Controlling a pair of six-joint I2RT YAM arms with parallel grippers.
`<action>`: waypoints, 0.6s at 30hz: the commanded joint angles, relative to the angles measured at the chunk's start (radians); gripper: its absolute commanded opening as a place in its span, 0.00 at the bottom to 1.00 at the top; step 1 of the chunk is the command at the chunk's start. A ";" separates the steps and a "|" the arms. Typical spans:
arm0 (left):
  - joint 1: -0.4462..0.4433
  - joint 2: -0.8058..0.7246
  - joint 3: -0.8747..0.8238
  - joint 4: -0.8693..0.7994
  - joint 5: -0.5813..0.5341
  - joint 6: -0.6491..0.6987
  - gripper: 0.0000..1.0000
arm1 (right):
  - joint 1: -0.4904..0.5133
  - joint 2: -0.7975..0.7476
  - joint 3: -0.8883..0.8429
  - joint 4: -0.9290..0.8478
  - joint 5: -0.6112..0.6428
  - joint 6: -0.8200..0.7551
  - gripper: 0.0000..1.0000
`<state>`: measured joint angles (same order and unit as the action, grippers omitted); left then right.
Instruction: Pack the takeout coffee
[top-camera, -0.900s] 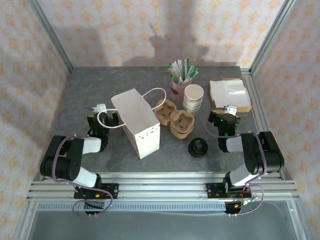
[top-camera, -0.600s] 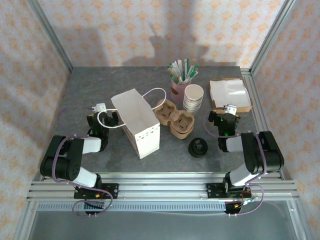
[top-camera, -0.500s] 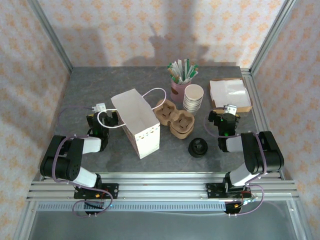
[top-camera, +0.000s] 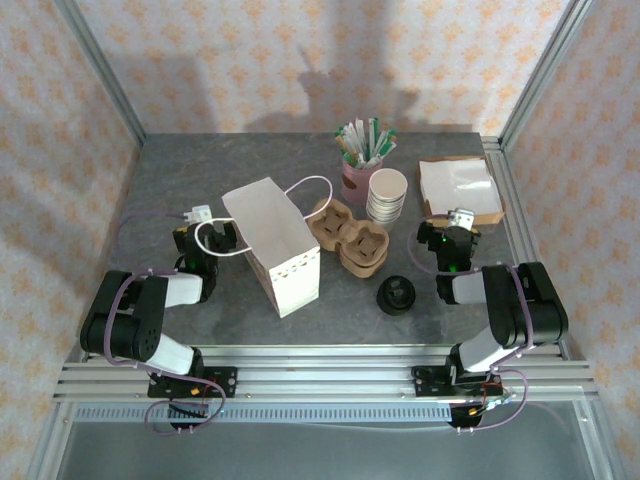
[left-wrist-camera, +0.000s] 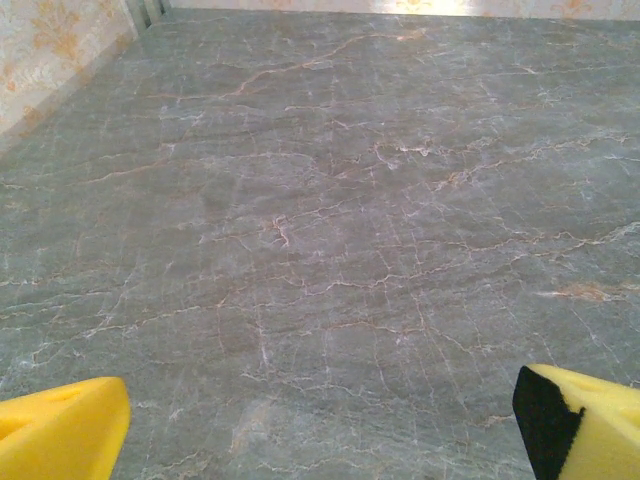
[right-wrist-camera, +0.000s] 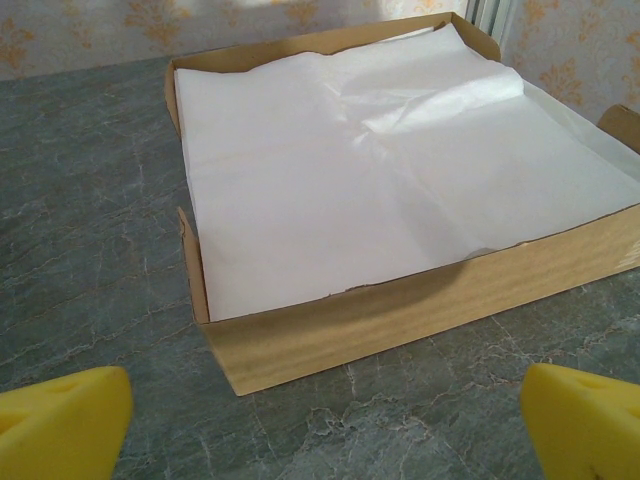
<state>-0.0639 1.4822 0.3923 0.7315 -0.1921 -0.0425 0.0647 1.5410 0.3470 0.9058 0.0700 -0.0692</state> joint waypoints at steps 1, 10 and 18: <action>0.003 0.012 0.020 0.035 -0.030 0.021 1.00 | -0.005 0.008 0.015 0.039 -0.007 -0.012 0.99; 0.012 -0.142 0.150 -0.375 -0.108 -0.047 1.00 | -0.005 -0.166 -0.077 0.061 0.016 -0.001 0.99; 0.016 -0.487 0.245 -0.890 -0.459 -0.372 1.00 | -0.005 -0.409 -0.037 -0.251 0.147 0.142 0.99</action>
<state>-0.0624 1.0721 0.5484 0.1783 -0.4248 -0.2020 0.0647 1.1999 0.2752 0.8234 0.1356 -0.0185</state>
